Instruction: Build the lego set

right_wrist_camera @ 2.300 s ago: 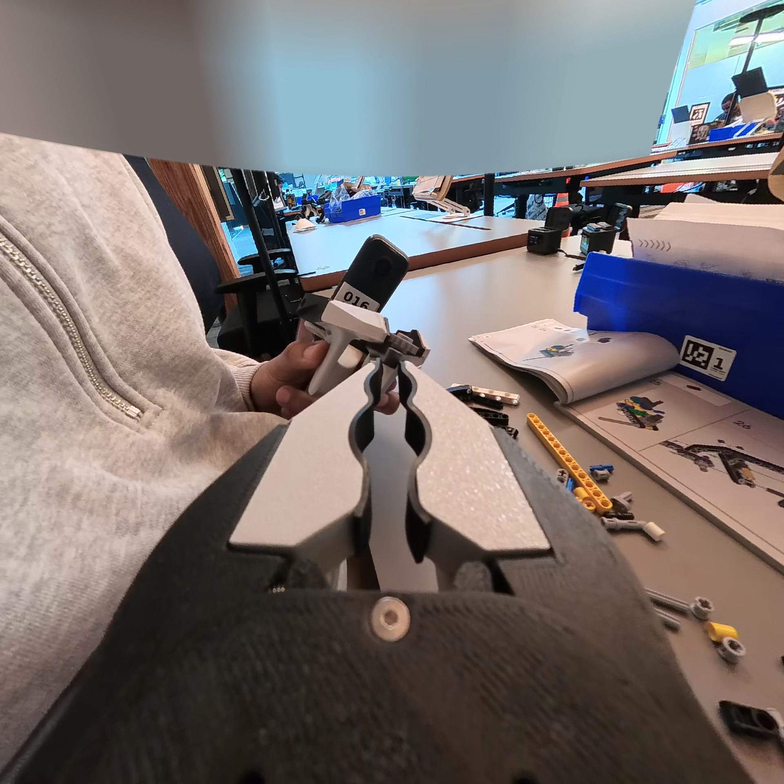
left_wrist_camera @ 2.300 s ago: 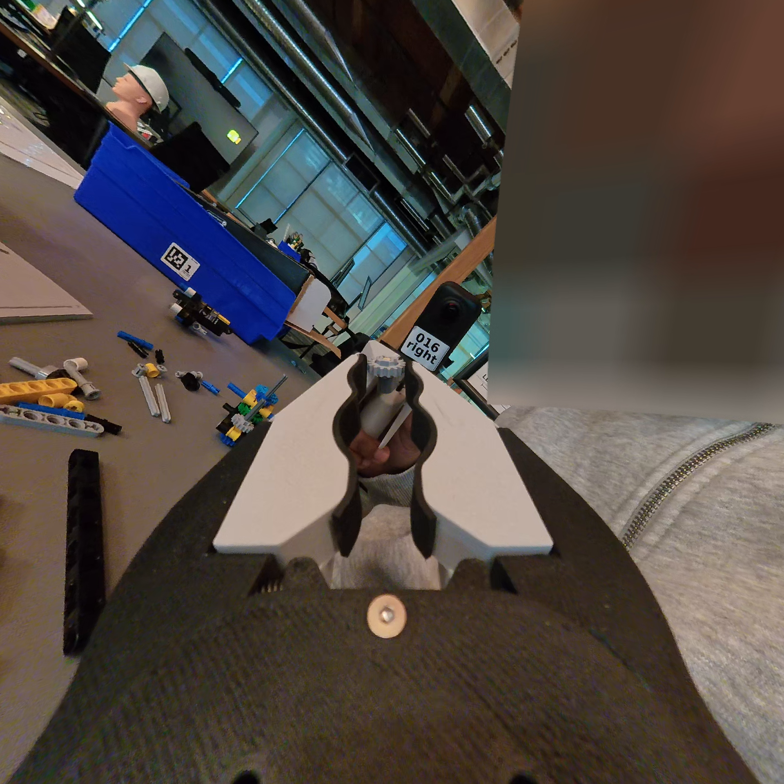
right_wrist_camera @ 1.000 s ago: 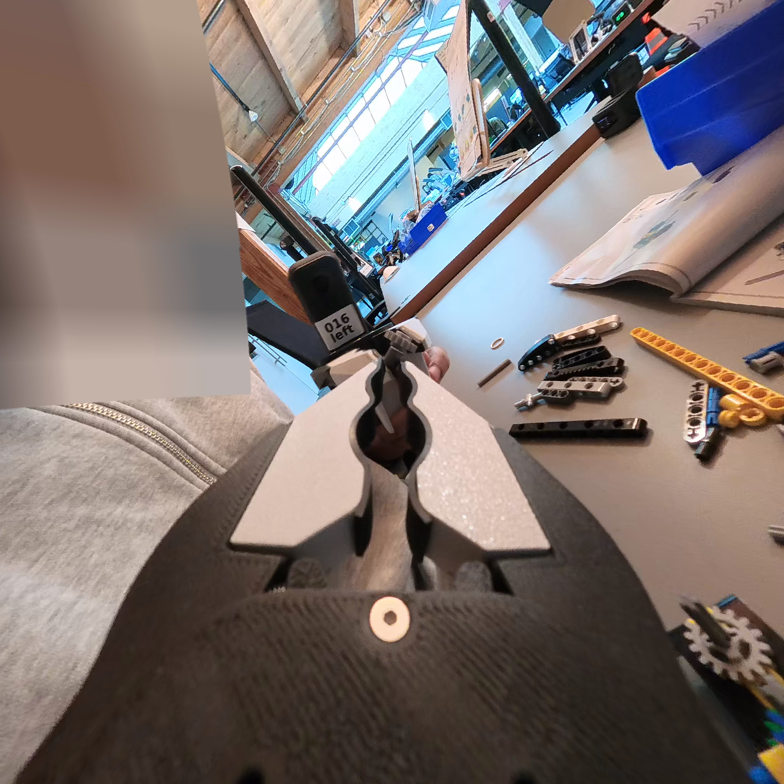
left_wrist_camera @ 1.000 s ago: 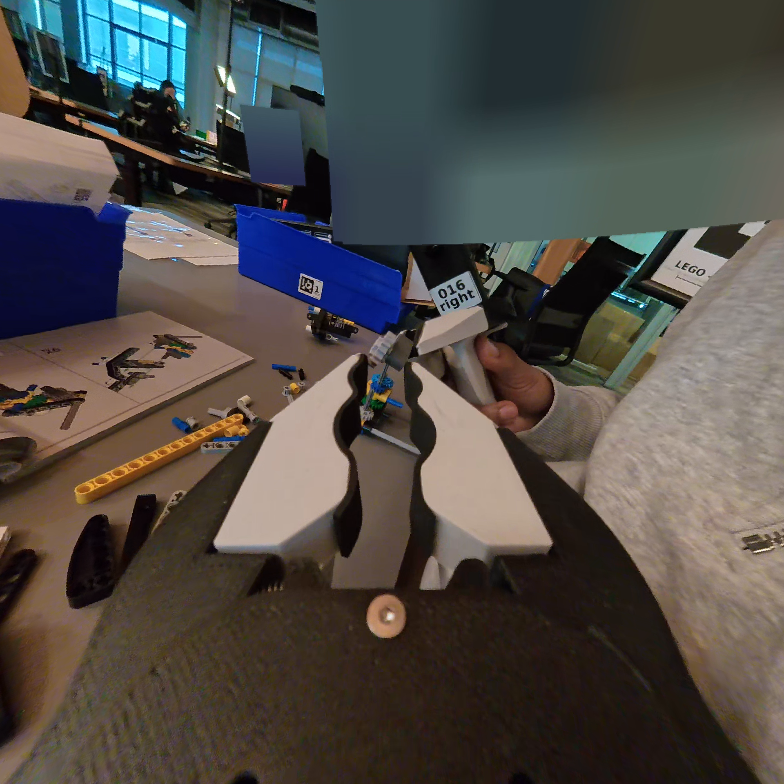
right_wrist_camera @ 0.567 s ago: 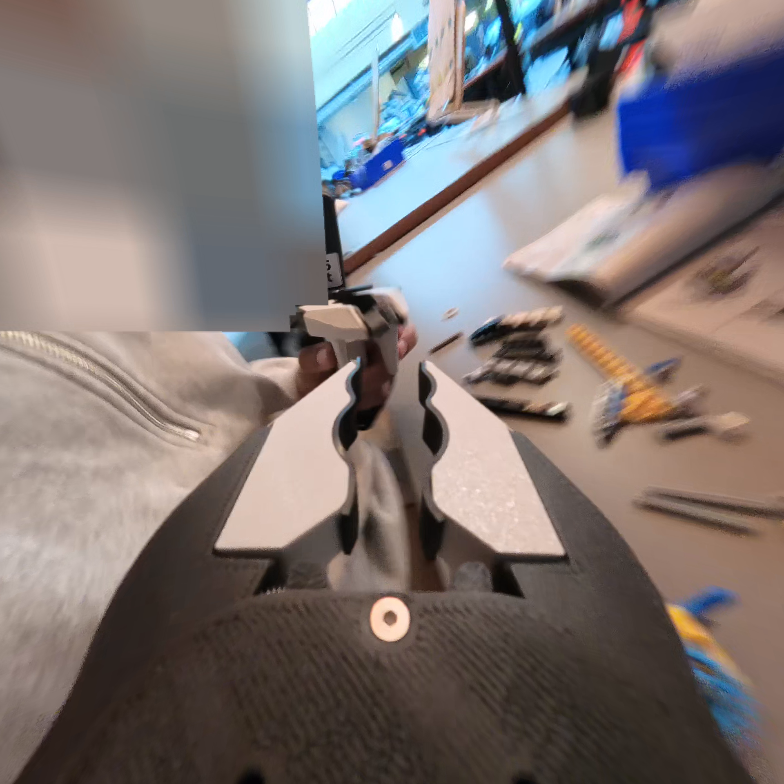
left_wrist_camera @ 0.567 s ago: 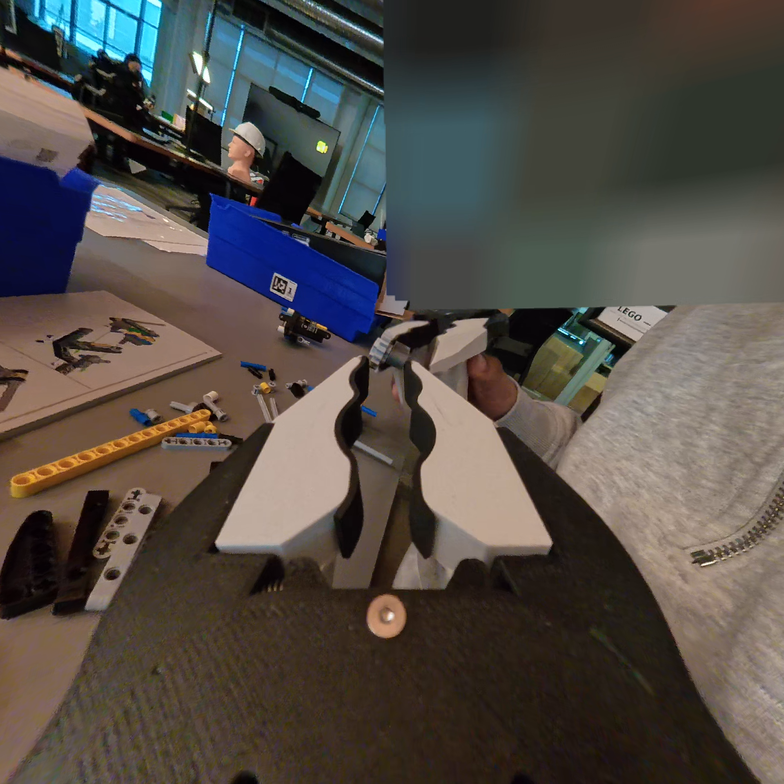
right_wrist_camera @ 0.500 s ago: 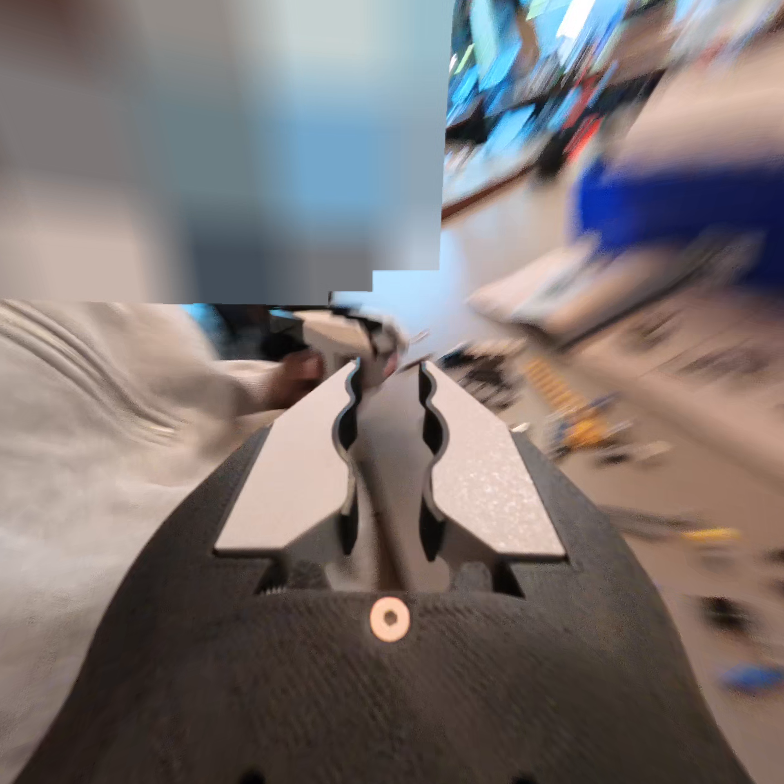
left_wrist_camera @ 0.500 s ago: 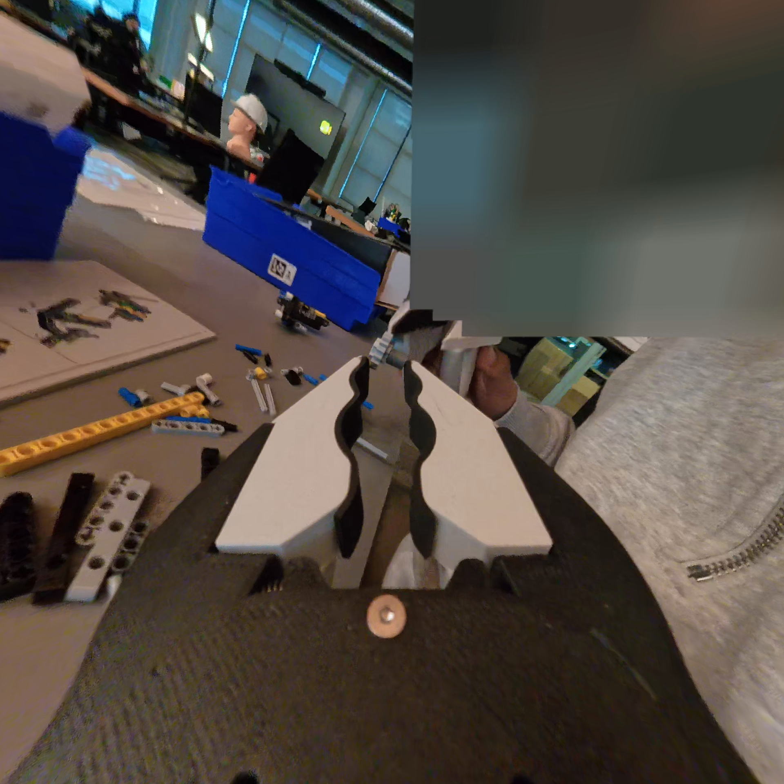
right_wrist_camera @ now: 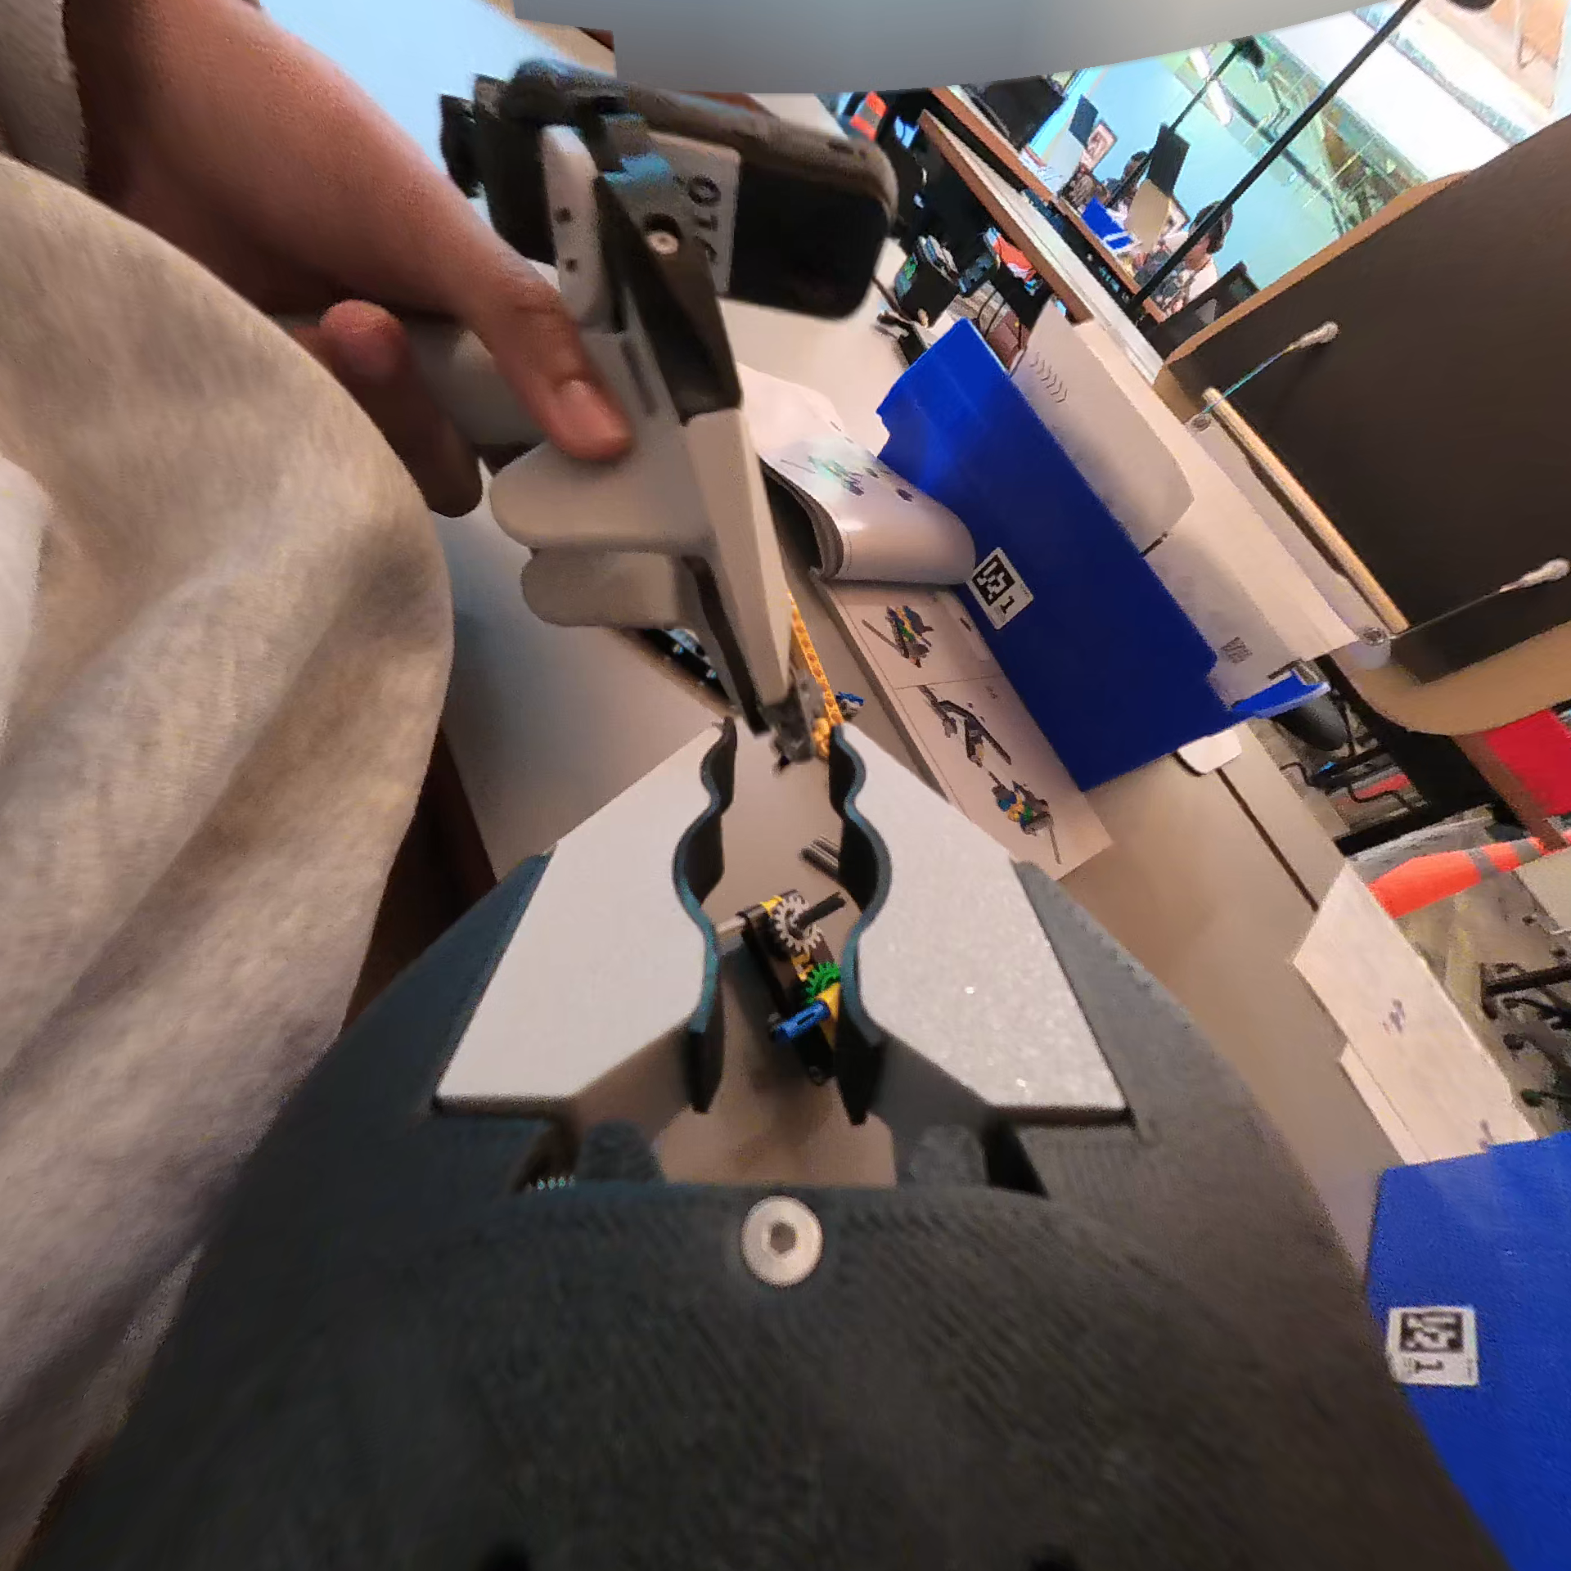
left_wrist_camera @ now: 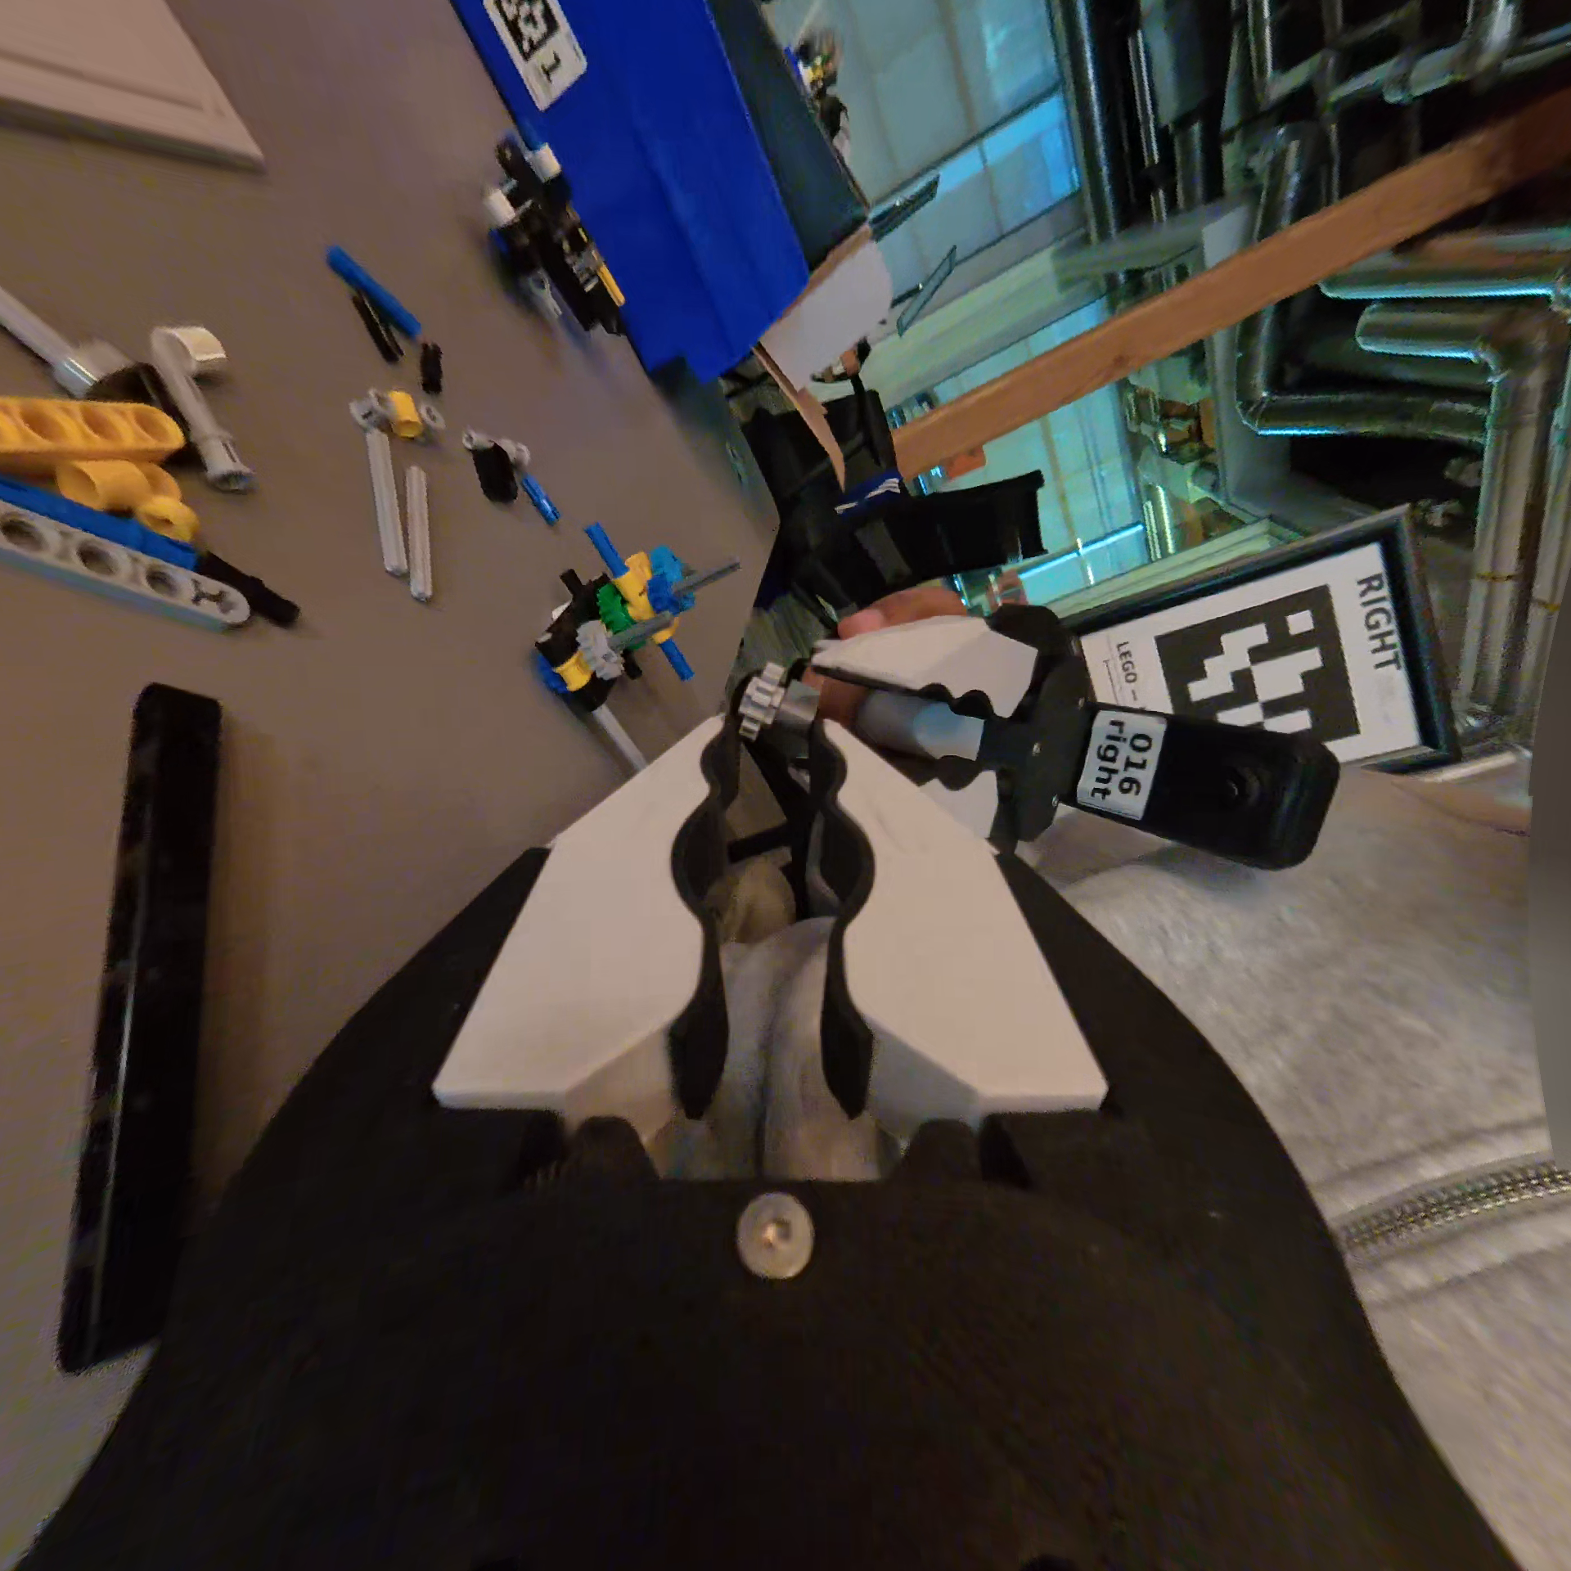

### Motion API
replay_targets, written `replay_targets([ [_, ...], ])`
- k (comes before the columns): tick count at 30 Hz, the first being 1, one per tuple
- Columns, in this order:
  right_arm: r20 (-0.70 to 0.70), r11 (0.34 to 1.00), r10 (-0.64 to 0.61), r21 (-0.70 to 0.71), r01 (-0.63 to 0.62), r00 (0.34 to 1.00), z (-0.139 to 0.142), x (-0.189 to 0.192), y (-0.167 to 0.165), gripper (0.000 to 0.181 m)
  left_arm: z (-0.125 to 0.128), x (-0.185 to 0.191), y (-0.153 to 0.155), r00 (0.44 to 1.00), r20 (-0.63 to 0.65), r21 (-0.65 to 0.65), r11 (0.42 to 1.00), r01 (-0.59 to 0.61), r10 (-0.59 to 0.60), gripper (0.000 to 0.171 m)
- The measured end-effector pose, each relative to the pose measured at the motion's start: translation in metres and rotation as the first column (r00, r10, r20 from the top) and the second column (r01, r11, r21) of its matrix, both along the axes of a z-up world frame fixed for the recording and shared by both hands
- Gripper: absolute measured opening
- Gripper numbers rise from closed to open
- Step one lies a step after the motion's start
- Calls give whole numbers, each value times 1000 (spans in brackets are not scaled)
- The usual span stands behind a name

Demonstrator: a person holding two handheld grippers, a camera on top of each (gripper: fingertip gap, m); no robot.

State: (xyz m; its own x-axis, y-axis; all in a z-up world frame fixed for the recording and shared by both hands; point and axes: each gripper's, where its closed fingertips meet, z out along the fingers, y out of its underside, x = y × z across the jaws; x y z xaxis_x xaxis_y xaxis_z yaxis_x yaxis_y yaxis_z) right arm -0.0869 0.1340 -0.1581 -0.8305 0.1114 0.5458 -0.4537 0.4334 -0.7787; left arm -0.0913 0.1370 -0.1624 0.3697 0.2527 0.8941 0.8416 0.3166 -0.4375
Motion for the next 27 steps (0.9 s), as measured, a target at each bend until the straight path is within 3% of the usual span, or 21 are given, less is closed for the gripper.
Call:
replay_targets([
  [17,75,1000,-8,-2,8,997,-3,-9,12,6,-1,-4,16,993,70,52,995,88,-91,17],
  [19,118,1000,-21,-10,22,993,-4,-12,12,6,0,-6,14,996,49,41,996,77,-79,33],
  [23,241,990,-125,-37,138,963,-4,-33,20,6,-2,-15,8,999,-35,-54,998,16,-18,37],
  [27,468,950,-230,-80,301,853,-1,-59,35,6,-16,-23,2,994,-111,-206,978,-42,19,36],
])
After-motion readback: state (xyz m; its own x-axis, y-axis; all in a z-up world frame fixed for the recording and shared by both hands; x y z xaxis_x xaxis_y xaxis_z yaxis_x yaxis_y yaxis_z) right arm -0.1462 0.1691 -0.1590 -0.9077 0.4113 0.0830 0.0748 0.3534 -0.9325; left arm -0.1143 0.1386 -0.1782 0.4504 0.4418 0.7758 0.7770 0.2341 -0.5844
